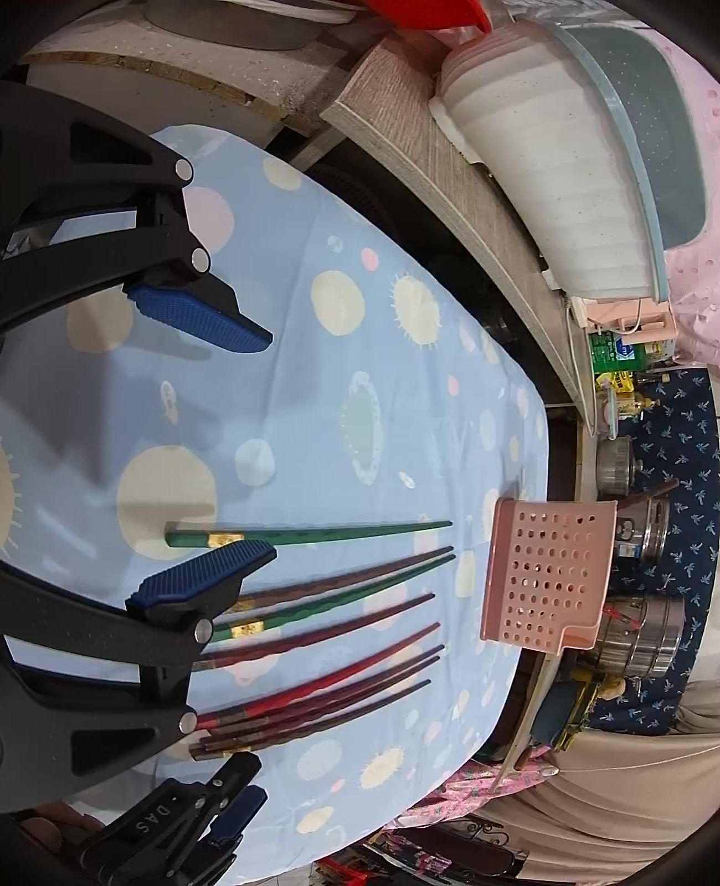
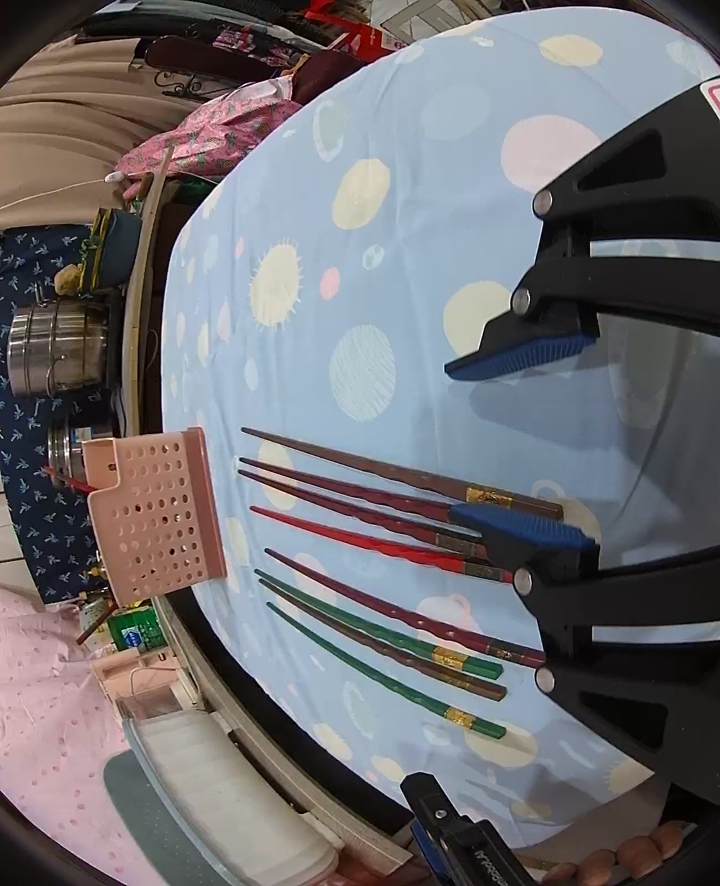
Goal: Organize utensils
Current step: 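Move both open tools back down to the remaining chopsticks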
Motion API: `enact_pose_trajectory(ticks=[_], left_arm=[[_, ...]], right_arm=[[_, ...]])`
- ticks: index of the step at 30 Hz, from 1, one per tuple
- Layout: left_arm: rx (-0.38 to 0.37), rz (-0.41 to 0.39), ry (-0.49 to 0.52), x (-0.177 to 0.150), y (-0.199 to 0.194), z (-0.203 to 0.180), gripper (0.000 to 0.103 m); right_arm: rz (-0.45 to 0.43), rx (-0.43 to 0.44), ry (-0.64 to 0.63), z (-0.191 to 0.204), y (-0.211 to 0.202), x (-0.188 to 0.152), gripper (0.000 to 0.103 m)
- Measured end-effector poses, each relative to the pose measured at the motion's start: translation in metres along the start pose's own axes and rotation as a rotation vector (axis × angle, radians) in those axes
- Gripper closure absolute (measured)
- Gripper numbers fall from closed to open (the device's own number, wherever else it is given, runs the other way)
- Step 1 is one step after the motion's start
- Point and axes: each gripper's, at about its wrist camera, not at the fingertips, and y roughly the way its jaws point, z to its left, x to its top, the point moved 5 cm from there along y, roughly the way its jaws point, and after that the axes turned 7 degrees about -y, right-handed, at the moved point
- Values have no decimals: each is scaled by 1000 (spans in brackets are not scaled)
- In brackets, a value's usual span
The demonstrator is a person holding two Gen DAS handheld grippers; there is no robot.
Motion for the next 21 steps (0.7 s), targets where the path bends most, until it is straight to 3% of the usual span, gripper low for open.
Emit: enact_pose_trajectory(ticks=[11, 17, 21], left_arm=[[-6, 28, -9, -9, 4, 1, 36], [-10, 45, -9, -15, 7, 0, 36], [-17, 54, -9, -17, 8, -1, 36]], right_arm=[[9, 9, -24, 9, 1, -1, 69], [12, -7, -40, 10, 1, -4, 78], [14, -7, -17, -1, 0, -7, 93]])
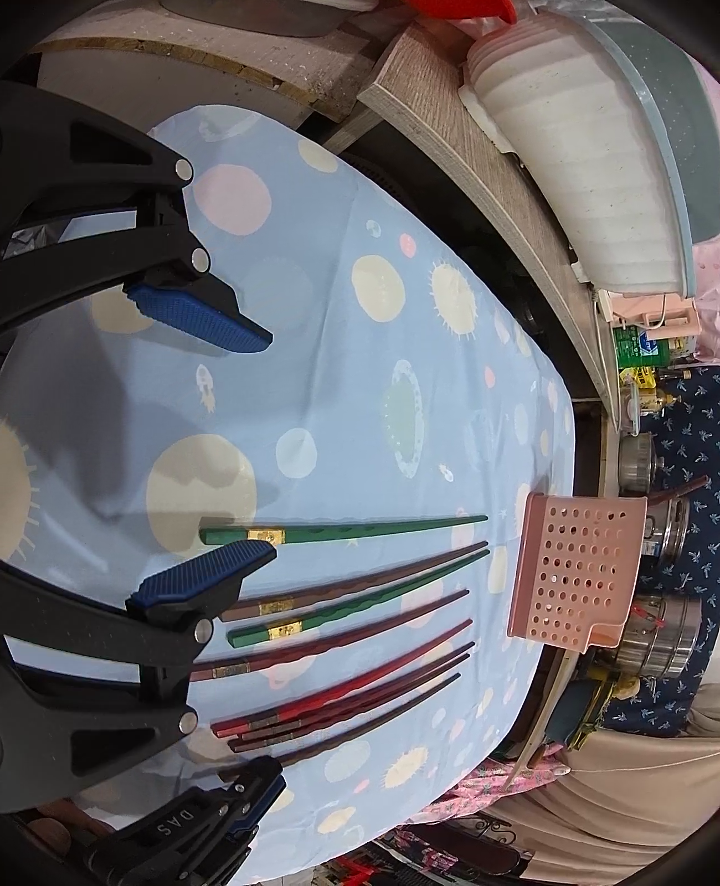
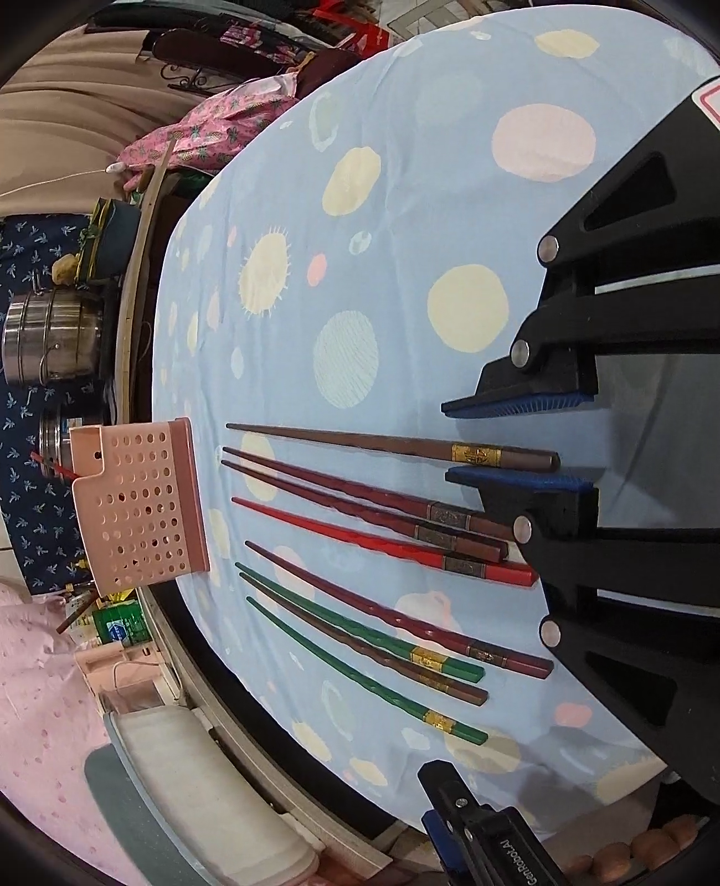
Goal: Organize utensils
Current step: 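Grasp a green chopstick with the left tool while the right tool grasps a brown chopstick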
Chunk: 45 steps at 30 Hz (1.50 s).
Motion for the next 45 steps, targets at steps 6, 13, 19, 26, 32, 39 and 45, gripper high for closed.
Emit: enact_pose_trajectory(ticks=[6, 13, 19, 26, 32, 39, 45], left_arm=[[-13, 24, -4, -4, 7, -2, 36], [-39, 63, -11, -10, 20, -8, 36], [-18, 49, 2, -8, 26, -10, 44], [-17, 44, 28, -6, 25, -13, 83], [-32, 60, 26, -5, 26, -12, 94], [-37, 58, -16, 6, 15, -2, 95], [-58, 12, -56, 31, -9, 7, 95]], right_arm=[[-2, -10, 33, -15, -6, -7, 97], [-4, -11, 48, -22, -11, -13, 97], [-5, -12, 48, -22, -10, -13, 96], [-6, -11, 48, -23, -11, -14, 96], [-1, -3, 49, -24, -13, -15, 96], [-14, 10, 75, -30, -27, -8, 96], [-77, 17, 86, -38, -52, 15, 96]])
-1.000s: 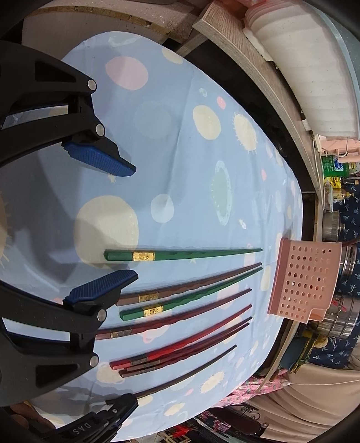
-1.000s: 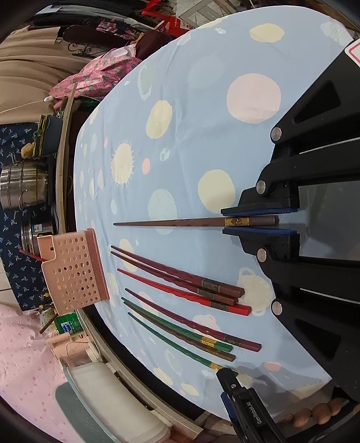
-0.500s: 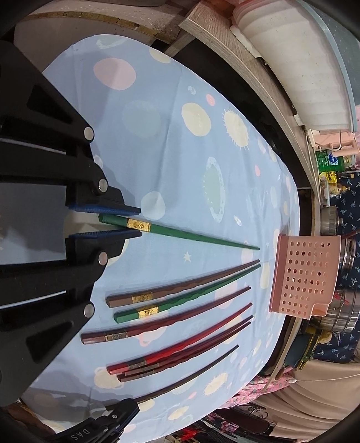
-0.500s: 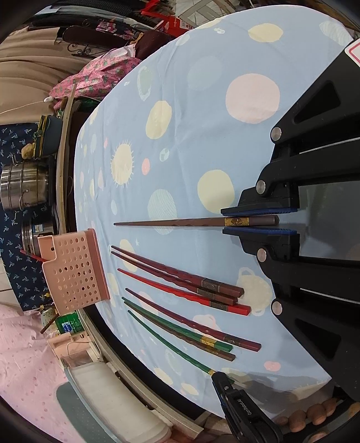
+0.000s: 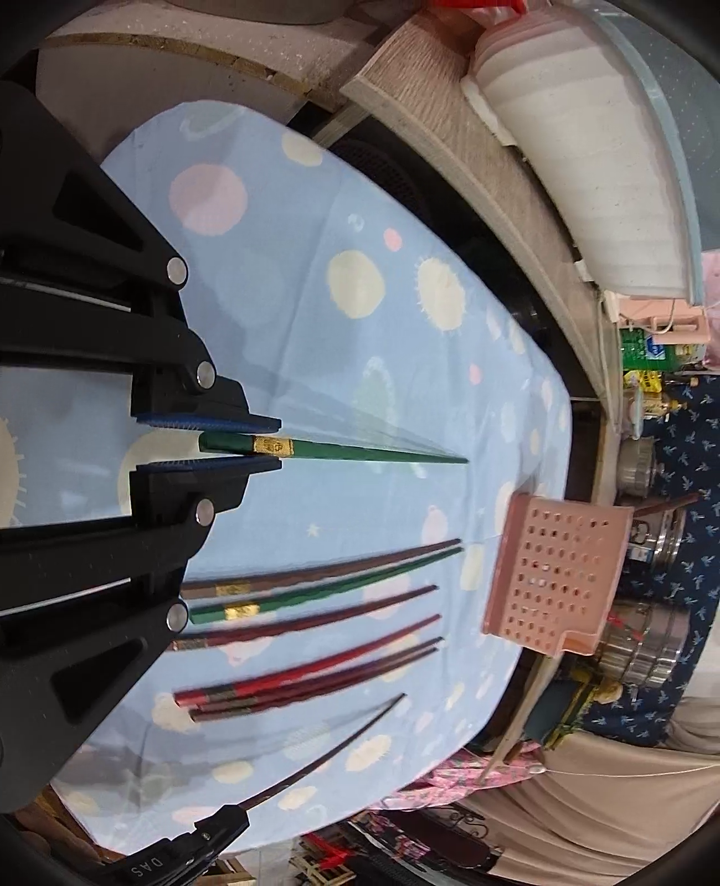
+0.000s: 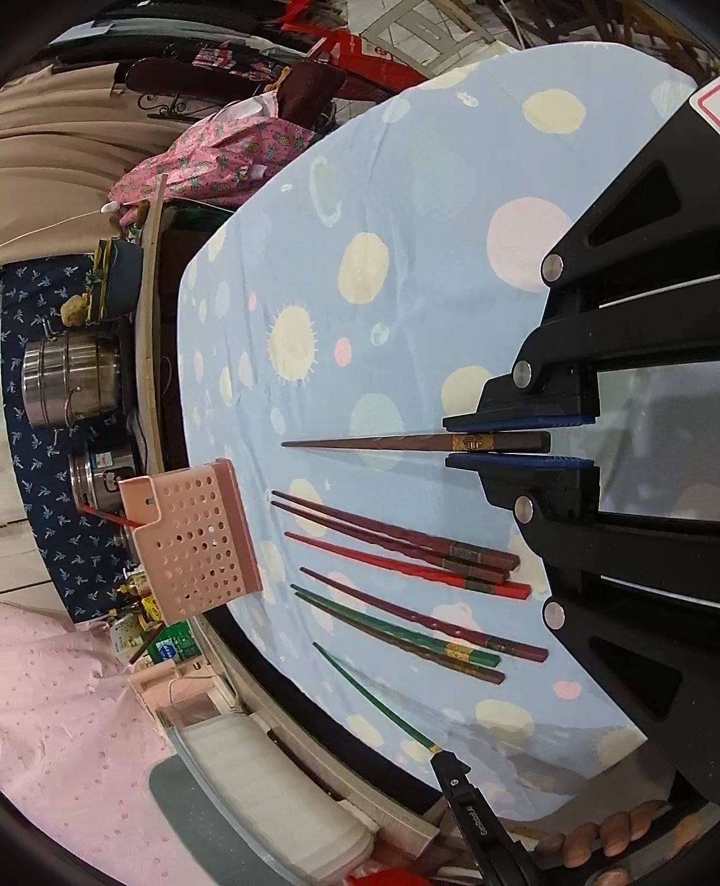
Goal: Organize utensils
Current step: 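Grasp a green chopstick with the left tool while the right tool grasps a brown chopstick, then carry both chopsticks up into the pink basket and open both tools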
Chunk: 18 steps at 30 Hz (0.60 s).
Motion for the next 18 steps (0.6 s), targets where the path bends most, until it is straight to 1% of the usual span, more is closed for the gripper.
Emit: enact_pose_trajectory(ticks=[3, 7, 10, 15, 18], left_arm=[[-19, -30, -10, 16, -14, 0, 96], [-41, -75, -14, 41, -31, -3, 96], [-51, -94, -20, 57, -39, -4, 96], [-68, -130, -28, 86, -51, -7, 96], [-77, -166, -17, 110, -62, -14, 96]], right_arm=[[-42, 15, 20, -5, -14, 19, 96], [-108, 9, 19, -9, -32, 47, 96], [-154, 11, 24, -13, -44, 66, 96], [-208, 9, 20, -17, -56, 94, 96], [-237, 36, 37, -20, -60, 114, 96]])
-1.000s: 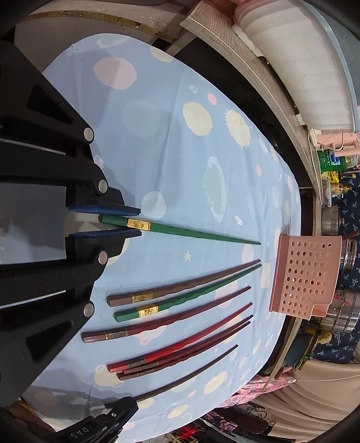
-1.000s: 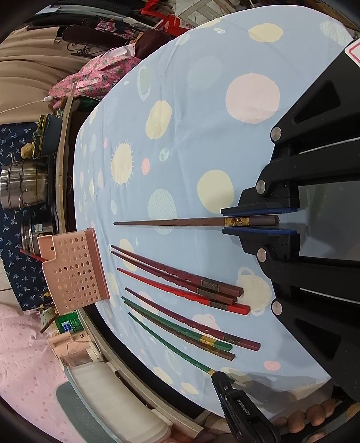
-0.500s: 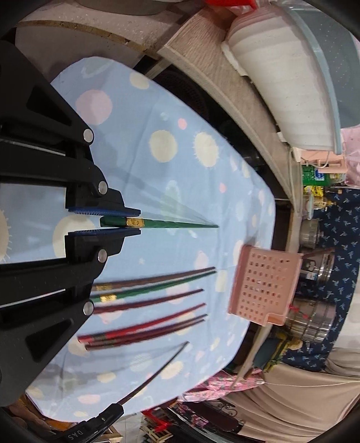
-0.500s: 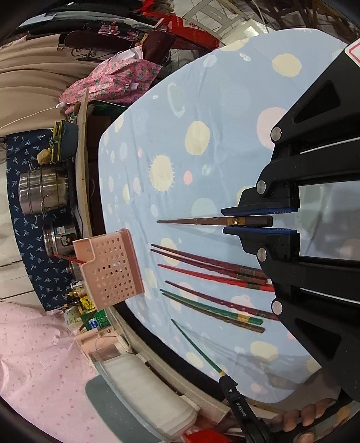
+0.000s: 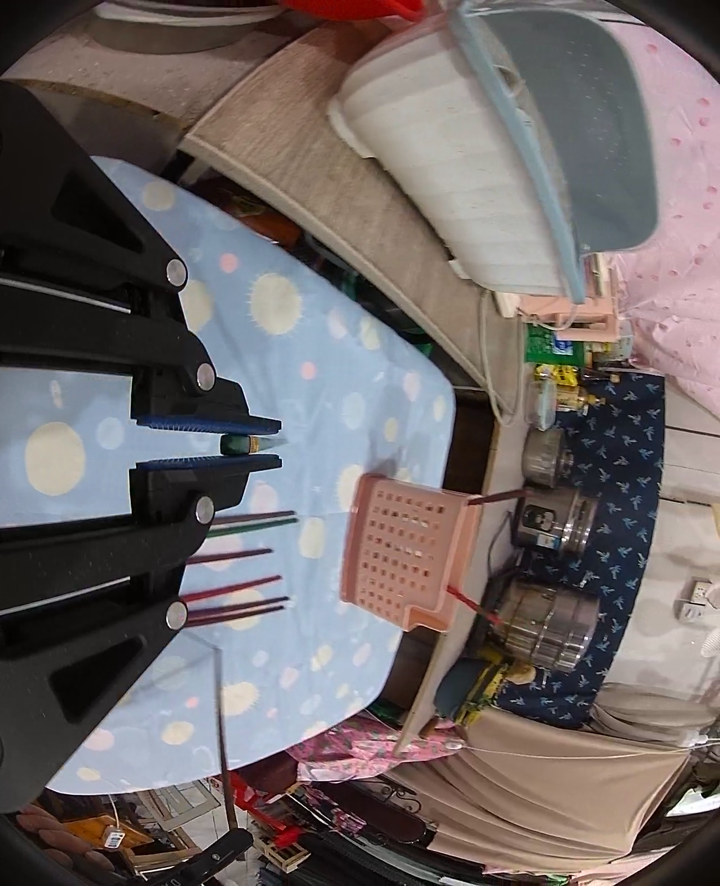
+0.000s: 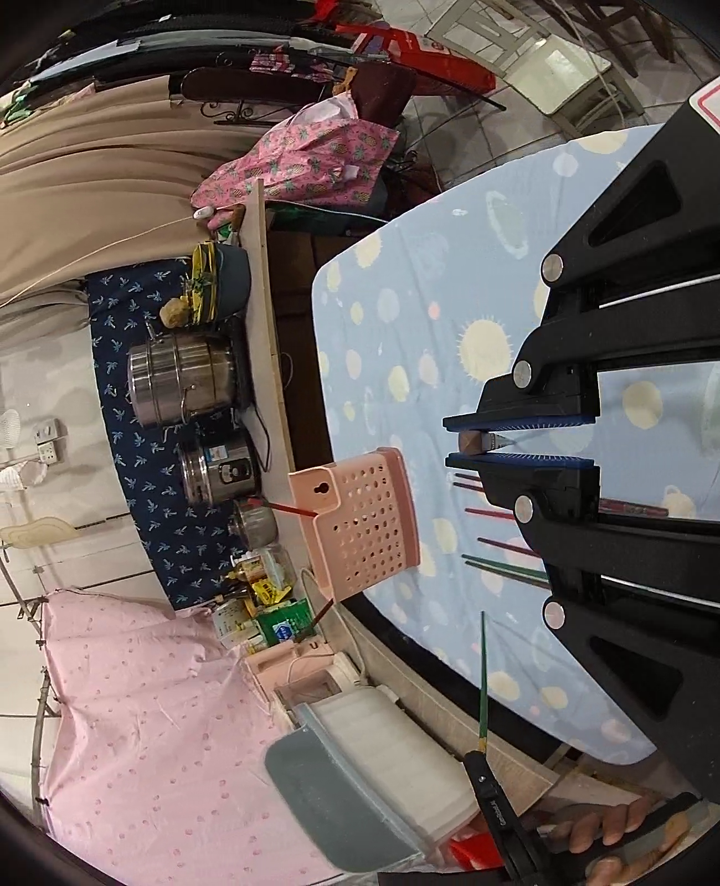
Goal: Organize utensils
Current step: 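Carry both chopsticks up into the pink basket and open both tools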
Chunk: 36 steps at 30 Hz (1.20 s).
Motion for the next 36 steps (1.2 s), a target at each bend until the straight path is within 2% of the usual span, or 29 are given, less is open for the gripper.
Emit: enact_pose_trajectory(ticks=[8, 13, 24, 30, 36], left_arm=[[-32, -59, 14, 58, 1, -23, 96], [-58, -103, 26, 96, 1, -42, 96], [-113, -312, -11, 214, -2, -91, 96], [-102, -410, -44, 264, 20, -109, 96], [-60, -389, -35, 275, 72, -118, 96]], right_arm=[[-54, 22, -6, 3, 13, 52, 96], [-94, 74, 20, 6, 24, 88, 96], [-215, 153, 45, 31, 77, 200, 96], [-257, 163, 48, 47, 119, 248, 96], [-241, 166, 42, 57, 169, 256, 96]])
